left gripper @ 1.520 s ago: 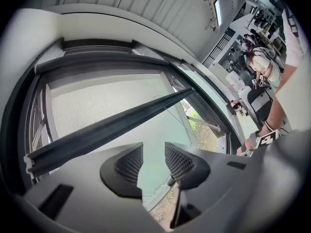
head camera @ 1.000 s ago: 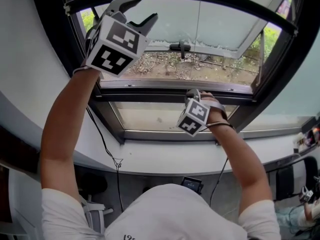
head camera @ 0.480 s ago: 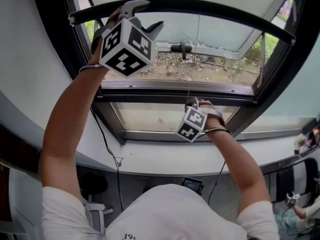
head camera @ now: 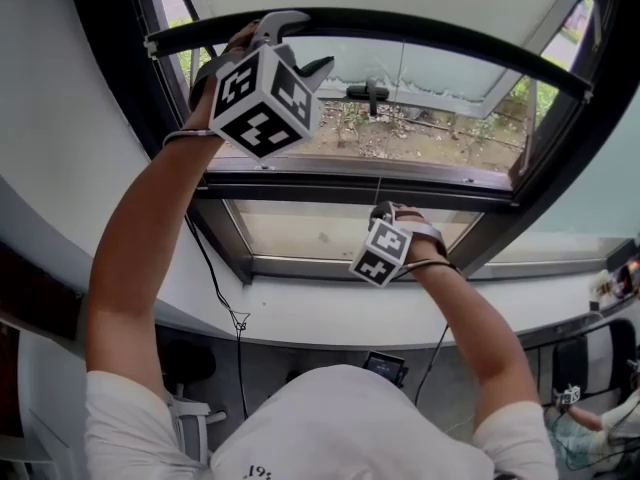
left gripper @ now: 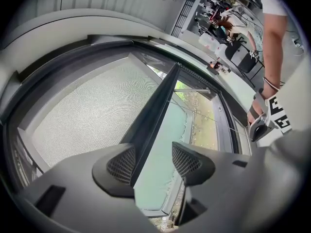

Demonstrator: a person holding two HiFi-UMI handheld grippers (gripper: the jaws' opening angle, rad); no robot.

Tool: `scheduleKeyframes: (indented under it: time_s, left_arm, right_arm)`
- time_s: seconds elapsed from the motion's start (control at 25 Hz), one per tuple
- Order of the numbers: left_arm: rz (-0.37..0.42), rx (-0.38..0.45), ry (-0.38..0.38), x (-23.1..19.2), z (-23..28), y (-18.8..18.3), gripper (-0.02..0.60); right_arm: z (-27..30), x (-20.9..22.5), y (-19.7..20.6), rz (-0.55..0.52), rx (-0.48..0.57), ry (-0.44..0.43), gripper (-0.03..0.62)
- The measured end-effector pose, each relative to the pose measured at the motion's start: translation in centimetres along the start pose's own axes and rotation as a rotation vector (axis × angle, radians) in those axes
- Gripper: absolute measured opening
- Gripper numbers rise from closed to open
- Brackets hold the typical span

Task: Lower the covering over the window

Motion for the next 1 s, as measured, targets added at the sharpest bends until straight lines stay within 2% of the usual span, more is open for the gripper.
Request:
scheduleKeyframes:
  time_s: [0.2,0.32,0.4,0.52,0.64,1.0]
  left_arm:
    - [0.034,-0.020,-0.013,0.6,0.3,0.1,0.229]
    - [0.145,-0.121,-0.016,1.4,0.6,0.8,0.211]
    - [0.176,-0.165,0.004,2.2,1.0,1.4,0.204]
    - [0.141,-0.172,0.042,3.7,1.6,2.3,0.197]
    - [0.140,-0.213,0.078,5.3,2.6,3.6,0.191]
    - [0.080,-0.209,0.087,5.9,2.9,3.7,0.190]
  right_arm:
    - [0.2,-0.5,0.2,0.010,0.002,-0.010,0.021]
    - [0.2,-1.2,0.5,0.009,-0.004,-0.023,0.021]
    - [0.3,-2.1,0.7,0.010,-0.007,-0.033,0.021]
    - [0.6,-3.8,1.3,0.025,-0.012,-0.055,0.021]
    - [1.0,-5.6,2.0,0.041,-0.022,-0.081,0.022]
    - [1.3,-5.9,2.3,0.131,0.010,-0.070,0.023]
Point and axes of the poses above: the fingertips, and each gripper's own axes: z forward along the fingers, x to its right, y out of its underside, the point moved 3 cm from there along -z, backward along the fingers, and after that the axes turned 13 degrees about y, right-handed, at the moved point
